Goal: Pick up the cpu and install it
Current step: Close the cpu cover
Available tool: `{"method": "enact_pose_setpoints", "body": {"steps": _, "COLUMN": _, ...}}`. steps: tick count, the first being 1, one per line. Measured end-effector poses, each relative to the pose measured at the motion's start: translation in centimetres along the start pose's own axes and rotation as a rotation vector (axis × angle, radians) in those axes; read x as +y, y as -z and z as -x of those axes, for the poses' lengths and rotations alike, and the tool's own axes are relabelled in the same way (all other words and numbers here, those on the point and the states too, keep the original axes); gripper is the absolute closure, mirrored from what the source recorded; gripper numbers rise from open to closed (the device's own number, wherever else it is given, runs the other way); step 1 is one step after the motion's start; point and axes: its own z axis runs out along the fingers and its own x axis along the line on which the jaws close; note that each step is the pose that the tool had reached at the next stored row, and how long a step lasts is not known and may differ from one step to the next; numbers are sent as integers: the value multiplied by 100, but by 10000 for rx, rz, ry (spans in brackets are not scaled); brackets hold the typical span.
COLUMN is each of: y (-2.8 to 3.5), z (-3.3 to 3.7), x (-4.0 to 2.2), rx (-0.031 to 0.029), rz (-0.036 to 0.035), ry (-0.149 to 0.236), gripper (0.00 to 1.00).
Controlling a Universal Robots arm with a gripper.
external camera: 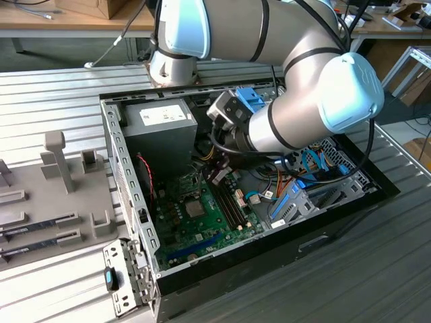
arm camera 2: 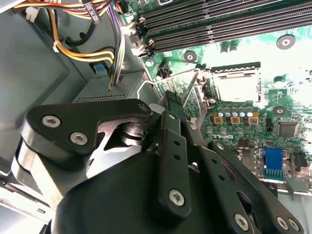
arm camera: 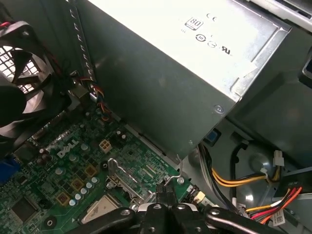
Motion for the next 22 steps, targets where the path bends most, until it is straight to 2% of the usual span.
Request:
{"method": "enact_pose_setpoints", "body": {"steps": 9, "y": 72, "z": 6, "x": 35, "rx": 0, "rz": 8, "ry": 11, "gripper": 89}}
{"method": "enact_pose_setpoints", "body": {"steps": 12, "y": 76, "z": 5, "x": 35, "rx": 80, "rz": 32, "ry": 179, "gripper": 89}}
{"method": "enact_pose_setpoints", "body": {"steps": 15, "y": 77, "z": 2, "x": 32, "rx": 102, "rz": 39, "ry": 227, "gripper": 89}}
{"method": "enact_pose_setpoints", "body": {"steps": 16, "y": 89, "z": -17, "x": 12, "rx": 110, "rz": 48, "ry": 255, "gripper": 89}}
{"method": "enact_pose_setpoints", "body": {"steps": 22, "y": 109, "z": -49, "x": -21, "rx": 104, "rz": 58, "ry": 262, "gripper": 89}}
